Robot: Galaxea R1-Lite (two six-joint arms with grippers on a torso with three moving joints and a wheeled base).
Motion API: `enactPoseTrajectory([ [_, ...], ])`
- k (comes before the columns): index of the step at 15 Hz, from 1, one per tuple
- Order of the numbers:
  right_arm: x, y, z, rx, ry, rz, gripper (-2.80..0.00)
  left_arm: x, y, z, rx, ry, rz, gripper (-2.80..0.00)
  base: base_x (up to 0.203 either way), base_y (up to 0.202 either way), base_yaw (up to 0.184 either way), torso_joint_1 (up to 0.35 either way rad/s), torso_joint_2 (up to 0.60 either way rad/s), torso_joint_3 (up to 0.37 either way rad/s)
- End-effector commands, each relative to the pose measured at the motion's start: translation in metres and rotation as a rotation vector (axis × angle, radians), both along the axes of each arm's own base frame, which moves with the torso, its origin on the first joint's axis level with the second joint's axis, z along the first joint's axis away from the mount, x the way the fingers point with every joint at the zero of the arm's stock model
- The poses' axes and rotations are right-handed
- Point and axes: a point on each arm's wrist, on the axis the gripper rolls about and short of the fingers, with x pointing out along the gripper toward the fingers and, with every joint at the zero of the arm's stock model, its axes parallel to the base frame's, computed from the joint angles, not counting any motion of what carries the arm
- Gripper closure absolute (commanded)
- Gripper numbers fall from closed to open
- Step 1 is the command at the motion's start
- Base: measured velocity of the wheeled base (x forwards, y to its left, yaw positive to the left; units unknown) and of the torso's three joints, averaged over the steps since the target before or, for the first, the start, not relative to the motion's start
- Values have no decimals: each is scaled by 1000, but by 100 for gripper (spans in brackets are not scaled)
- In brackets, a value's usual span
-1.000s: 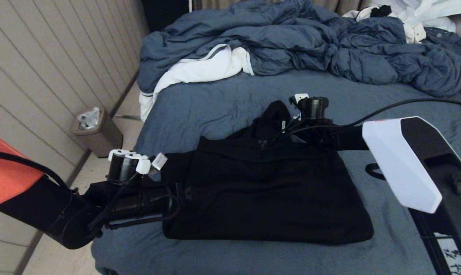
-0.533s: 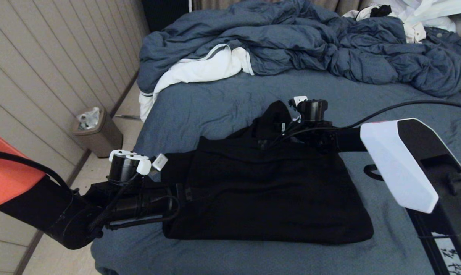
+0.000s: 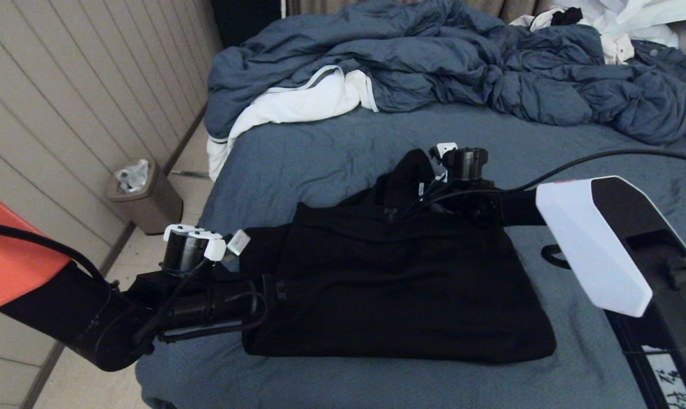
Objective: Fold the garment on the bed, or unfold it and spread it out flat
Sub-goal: Fold the black sweatshirt
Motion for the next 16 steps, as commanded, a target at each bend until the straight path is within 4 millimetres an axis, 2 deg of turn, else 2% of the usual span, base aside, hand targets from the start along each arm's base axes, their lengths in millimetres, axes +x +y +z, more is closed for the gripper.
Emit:
enactPoseTrajectory([
  [1,-2,2,6,6,-14,1,-280,1,-1,-3,-1,6,-1,-280,0,0,0,0,0,0],
  [3,-5,4,18,20,-58,-10,-280,1,-1,-1,-10,-9,0,-280,0,0,0,0,0,0],
  [6,-22,4,59,57,-139,-52,-280,1,-1,1,-20,-26,-1,-280,0,0,0,0,0,0],
  [7,-30,11,73,75,-161,-47,-280,0,-1,2,-22,-30,-4,-280,0,0,0,0,0,0],
  [9,-42,16,89,79,-181,-38,-280,-2,-1,2,-21,-29,-5,-280,0,0,0,0,0,0],
  [11,-39,18,81,61,-161,-35,-280,-4,-2,3,-23,-33,-12,-280,0,0,0,0,0,0],
  [14,-20,16,48,44,-112,-47,-280,-3,-3,2,-24,-34,-12,-280,0,0,0,0,0,0],
  [16,-14,17,34,34,-91,-45,-280,-4,-3,2,-24,-33,-13,-280,0,0,0,0,0,0],
])
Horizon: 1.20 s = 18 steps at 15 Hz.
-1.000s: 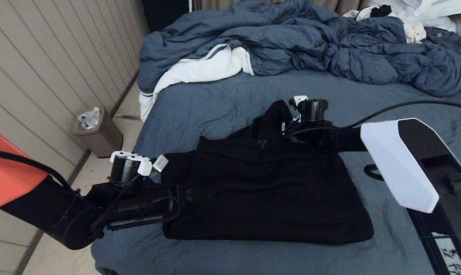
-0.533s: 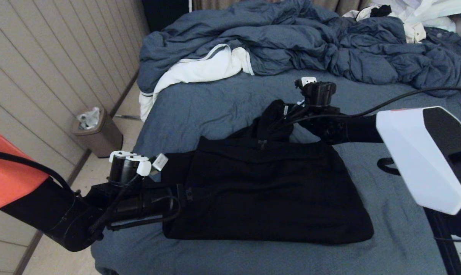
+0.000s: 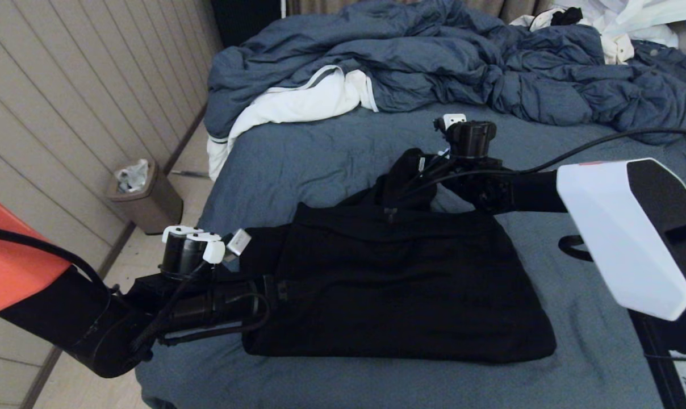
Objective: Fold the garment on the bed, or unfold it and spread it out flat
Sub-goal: Fold the black sweatshirt
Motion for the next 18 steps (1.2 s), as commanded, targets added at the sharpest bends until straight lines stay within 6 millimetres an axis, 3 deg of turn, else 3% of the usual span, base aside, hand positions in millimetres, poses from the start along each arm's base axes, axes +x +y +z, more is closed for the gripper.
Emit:
enactPoseTrajectory([
  [1,10,1,-25,-10,43,-1,-280,0,-1,0,-5,0,-3,-280,0,0,0,0,0,0],
  [5,20,-3,-54,-22,93,-6,-280,-1,-2,-1,-2,4,-9,-280,0,0,0,0,0,0],
  [9,24,-6,-63,-32,108,-5,-280,-2,-4,-3,-3,4,-14,-280,0,0,0,0,0,0],
  [10,24,-8,-64,-37,113,-4,0,-2,-4,-4,-2,4,-15,-280,0,0,0,0,0,0],
  [11,25,-8,-66,-45,119,-3,-280,-2,-4,-4,-2,4,-15,-280,0,0,0,0,0,0],
  [16,24,-7,-63,-44,110,6,-280,-5,-6,-6,1,10,-25,-280,0,0,0,0,0,0],
  [18,21,-7,-51,-37,83,6,-280,-5,-7,-6,1,10,-26,-280,0,0,0,0,0,0],
])
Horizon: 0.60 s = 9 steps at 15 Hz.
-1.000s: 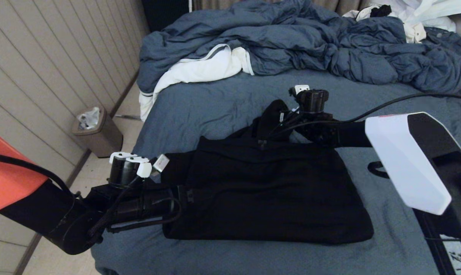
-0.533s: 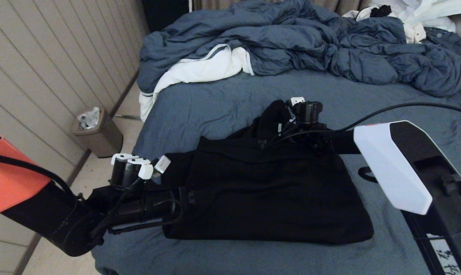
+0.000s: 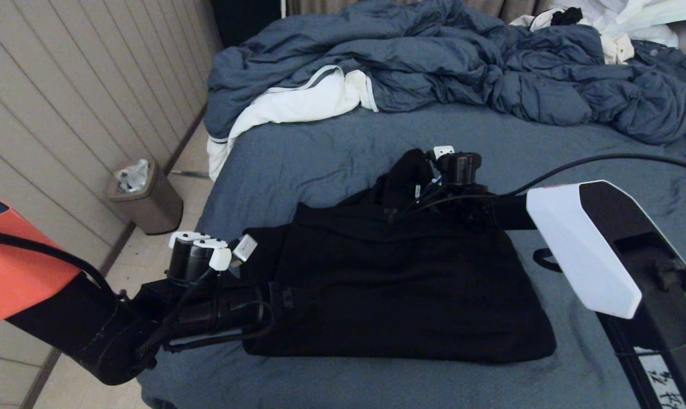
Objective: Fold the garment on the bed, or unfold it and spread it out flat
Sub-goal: Fold the black sweatshirt
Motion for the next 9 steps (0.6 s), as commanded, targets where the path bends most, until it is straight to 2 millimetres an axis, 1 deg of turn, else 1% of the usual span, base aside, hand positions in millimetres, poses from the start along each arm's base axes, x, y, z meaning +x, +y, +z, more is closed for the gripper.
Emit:
enactPoseTrajectory([
  [1,-3,0,11,6,-25,0,-280,0,0,0,-4,1,-1,-280,0,0,0,0,0,0],
  [4,-5,2,17,9,-37,-1,-280,0,-1,0,-5,1,-4,-280,0,0,0,0,0,0],
  [5,-5,2,16,8,-31,-3,0,0,-1,0,-4,1,-5,-280,0,0,0,0,0,0],
  [9,-3,1,10,3,-19,3,0,-1,-1,-1,-3,3,-5,-280,0,0,0,0,0,0],
])
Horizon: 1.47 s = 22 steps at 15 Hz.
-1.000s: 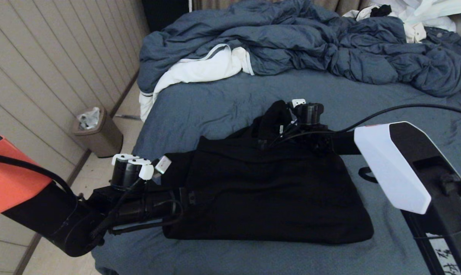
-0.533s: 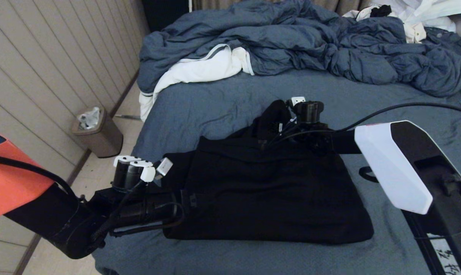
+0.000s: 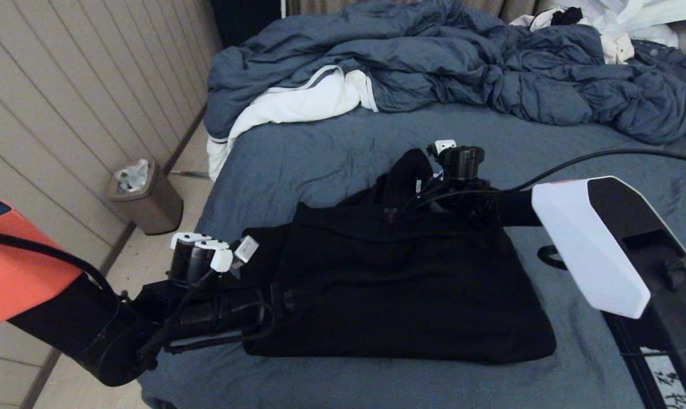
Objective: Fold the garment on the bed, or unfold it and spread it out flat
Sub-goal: Fold the black sweatshirt
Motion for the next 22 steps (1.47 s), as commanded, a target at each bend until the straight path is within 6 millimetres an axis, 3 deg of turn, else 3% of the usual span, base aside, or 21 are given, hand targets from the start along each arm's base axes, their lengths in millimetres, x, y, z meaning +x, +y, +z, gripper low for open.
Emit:
enactPoseTrajectory([
  [1,1,0,-2,0,-1,0,-280,0,0,1,-5,-1,-1,-280,0,0,0,0,0,0],
  [12,2,-3,-6,2,10,12,-280,0,-1,-3,0,8,-3,-280,0,0,0,0,0,0],
  [13,1,-2,-3,4,4,13,0,0,-1,-4,1,9,-3,-280,0,0,0,0,0,0],
  [15,0,-2,2,8,-9,13,0,0,-1,-4,1,9,-3,-280,0,0,0,0,0,0],
  [16,0,-2,2,8,-11,12,-280,0,-1,-4,1,9,-3,-280,0,0,0,0,0,0],
  [22,2,-2,-4,4,1,12,-280,0,-1,-4,2,8,-3,-280,0,0,0,0,0,0],
])
